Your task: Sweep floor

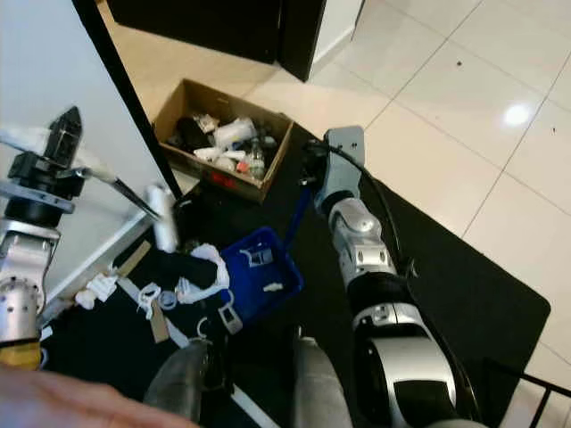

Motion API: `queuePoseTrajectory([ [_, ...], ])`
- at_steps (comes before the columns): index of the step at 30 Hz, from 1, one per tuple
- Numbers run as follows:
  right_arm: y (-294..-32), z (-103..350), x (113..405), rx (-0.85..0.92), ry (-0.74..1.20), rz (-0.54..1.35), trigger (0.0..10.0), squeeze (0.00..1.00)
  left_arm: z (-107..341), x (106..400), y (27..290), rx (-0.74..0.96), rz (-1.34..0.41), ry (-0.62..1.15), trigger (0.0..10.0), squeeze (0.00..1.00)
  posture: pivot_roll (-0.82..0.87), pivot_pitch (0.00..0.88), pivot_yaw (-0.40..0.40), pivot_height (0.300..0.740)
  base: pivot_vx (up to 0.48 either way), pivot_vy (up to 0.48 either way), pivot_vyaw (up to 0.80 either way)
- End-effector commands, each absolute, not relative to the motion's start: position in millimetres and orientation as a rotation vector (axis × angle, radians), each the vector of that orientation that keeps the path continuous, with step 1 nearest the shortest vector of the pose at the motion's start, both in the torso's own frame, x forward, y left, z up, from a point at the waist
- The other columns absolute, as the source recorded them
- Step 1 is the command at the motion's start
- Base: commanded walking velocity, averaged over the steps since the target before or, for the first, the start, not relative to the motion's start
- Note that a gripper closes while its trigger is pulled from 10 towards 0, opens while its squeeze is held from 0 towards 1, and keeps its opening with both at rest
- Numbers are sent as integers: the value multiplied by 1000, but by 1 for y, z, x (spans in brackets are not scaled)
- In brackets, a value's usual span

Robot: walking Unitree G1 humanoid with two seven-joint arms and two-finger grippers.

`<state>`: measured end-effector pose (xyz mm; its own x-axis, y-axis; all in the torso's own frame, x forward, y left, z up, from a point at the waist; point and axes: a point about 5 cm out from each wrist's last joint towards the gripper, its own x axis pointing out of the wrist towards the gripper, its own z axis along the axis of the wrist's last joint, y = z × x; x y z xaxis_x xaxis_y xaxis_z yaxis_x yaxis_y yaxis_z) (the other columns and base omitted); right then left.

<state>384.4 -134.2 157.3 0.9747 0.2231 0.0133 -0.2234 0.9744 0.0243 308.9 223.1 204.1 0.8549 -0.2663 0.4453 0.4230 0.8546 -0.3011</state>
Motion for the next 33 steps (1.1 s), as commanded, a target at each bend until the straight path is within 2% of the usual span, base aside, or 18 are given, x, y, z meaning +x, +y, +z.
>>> queuePoseTrajectory([
  [1,-132,142,380,68,45,233,10000,0,192,310,226,-354,-355,-360,10000,0,-9,334,-17,740,0,0,0],
  [3,-133,142,380,68,45,230,10000,0,172,317,226,-371,-319,-300,10000,0,-14,335,-18,740,0,0,0],
  [5,-135,142,380,66,43,226,10000,0,134,323,220,-559,-250,-195,10000,0,-28,338,-17,740,0,0,0],
  [7,-135,143,380,66,42,225,10000,0,129,323,219,-593,-242,-179,10000,0,-28,338,-17,740,0,0,0],
  [8,-135,143,380,65,42,224,10000,0,116,322,213,-693,-223,-152,10000,0,-31,338,-17,740,0,0,0],
  [11,-136,143,380,64,41,222,10000,0,105,321,205,-781,-223,-132,10000,0,-37,339,-16,740,0,0,0],
  [14,-138,143,379,62,40,220,10000,0,92,316,185,-955,-258,-116,10000,0,-44,341,-18,740,0,0,0],
  [18,-138,143,379,61,40,220,10000,0,90,316,177,-1052,-255,-129,10000,0,-48,342,-20,740,0,0,0],
  [19,-138,143,379,61,40,220,10000,0,93,314,163,-1147,-273,-146,10000,0,-48,343,-19,740,0,0,0],
  [21,-138,143,379,61,39,220,10000,0,94,313,158,-1169,-288,-152,10000,0,-48,343,-19,740,0,0,0],
  [25,-137,144,380,62,38,222,10000,0,112,304,117,-1285,-428,-158,10000,0,-42,342,-18,740,0,0,0],
  [33,-136,144,380,65,37,225,10000,0,131,293,82,-1403,-548,-134,10000,0,-41,341,-16,740,0,0,0],
])
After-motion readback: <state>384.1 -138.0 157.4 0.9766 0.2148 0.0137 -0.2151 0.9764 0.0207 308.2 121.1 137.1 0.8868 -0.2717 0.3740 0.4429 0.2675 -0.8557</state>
